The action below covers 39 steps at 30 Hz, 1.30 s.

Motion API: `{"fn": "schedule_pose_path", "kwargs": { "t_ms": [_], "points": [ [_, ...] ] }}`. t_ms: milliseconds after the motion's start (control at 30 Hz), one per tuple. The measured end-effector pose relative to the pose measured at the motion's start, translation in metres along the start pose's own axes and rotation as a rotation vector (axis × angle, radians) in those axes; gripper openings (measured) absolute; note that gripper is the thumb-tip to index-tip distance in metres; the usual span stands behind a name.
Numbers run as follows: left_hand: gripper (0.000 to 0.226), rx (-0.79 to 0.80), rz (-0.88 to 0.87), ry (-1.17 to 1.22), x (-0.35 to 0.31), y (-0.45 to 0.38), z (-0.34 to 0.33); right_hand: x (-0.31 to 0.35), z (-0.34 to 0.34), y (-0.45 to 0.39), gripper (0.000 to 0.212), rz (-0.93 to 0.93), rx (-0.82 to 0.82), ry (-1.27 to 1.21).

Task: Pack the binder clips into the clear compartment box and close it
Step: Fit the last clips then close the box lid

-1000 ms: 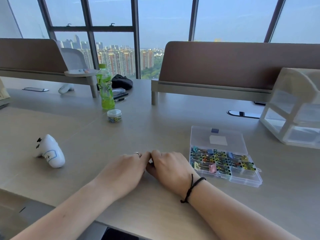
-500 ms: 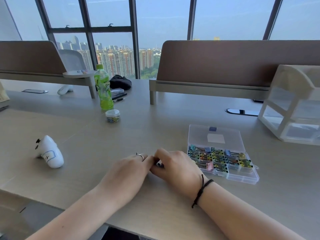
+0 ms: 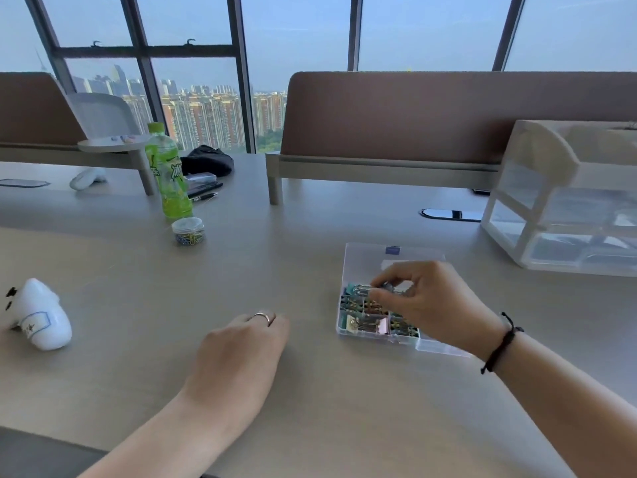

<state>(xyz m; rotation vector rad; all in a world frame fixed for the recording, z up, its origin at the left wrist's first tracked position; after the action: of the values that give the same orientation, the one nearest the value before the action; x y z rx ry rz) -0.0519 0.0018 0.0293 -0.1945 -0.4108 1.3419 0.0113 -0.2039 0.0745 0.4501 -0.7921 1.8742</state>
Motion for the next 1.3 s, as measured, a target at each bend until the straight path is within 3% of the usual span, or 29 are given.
{"fn": "schedule_pose_path", "kwargs": {
  "t_ms": [100, 233, 400, 500, 800, 1100, 1300],
  "points": [
    [0.038, 0.002, 0.027, 0.046, -0.004, -0.011, -0.008, -0.022, 0.021, 0.001, 0.014, -0.027, 0.004, 0.03],
    [0.018, -0.129, 0.1, 0.263, -0.002, -0.029, 0.003, -0.045, 0.038, 0.002, 0.019, -0.078, 0.058, -0.03],
    [0.02, -0.177, 0.117, 0.493, -0.008, -0.062, 0.016, -0.058, 0.051, 0.006, 0.02, -0.132, 0.159, -0.135],
    [0.015, -0.263, 0.04, 0.605, -0.025, -0.082, 0.042, -0.063, 0.049, 0.014, 0.02, -0.174, 0.26, -0.134],
    [0.005, -0.143, -0.086, 1.061, -0.117, -0.129, 0.038, -0.056, 0.05, 0.027, 0.022, -0.195, 0.413, -0.016],
    [0.006, -0.13, -0.206, 1.092, -0.13, -0.12, 0.015, -0.071, 0.047, 0.031, 0.027, -0.225, 0.468, 0.094],
    [0.01, -0.201, -0.314, 0.981, -0.136, -0.114, 0.018, -0.069, 0.04, 0.03, 0.024, -0.101, 0.494, 0.177]
  ]
}}
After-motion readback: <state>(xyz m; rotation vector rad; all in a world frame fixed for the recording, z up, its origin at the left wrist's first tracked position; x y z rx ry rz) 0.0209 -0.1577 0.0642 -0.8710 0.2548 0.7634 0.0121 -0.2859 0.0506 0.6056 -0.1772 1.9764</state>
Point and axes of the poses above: each hand's wrist, its own y-axis away from the middle knuckle, its own z-axis out of the back of the hand, x = y × z, the point moved 9 cm from there along -y, towards the middle knuckle, and after that the axes turned 1 degree about -y, right-handed, at the moved point
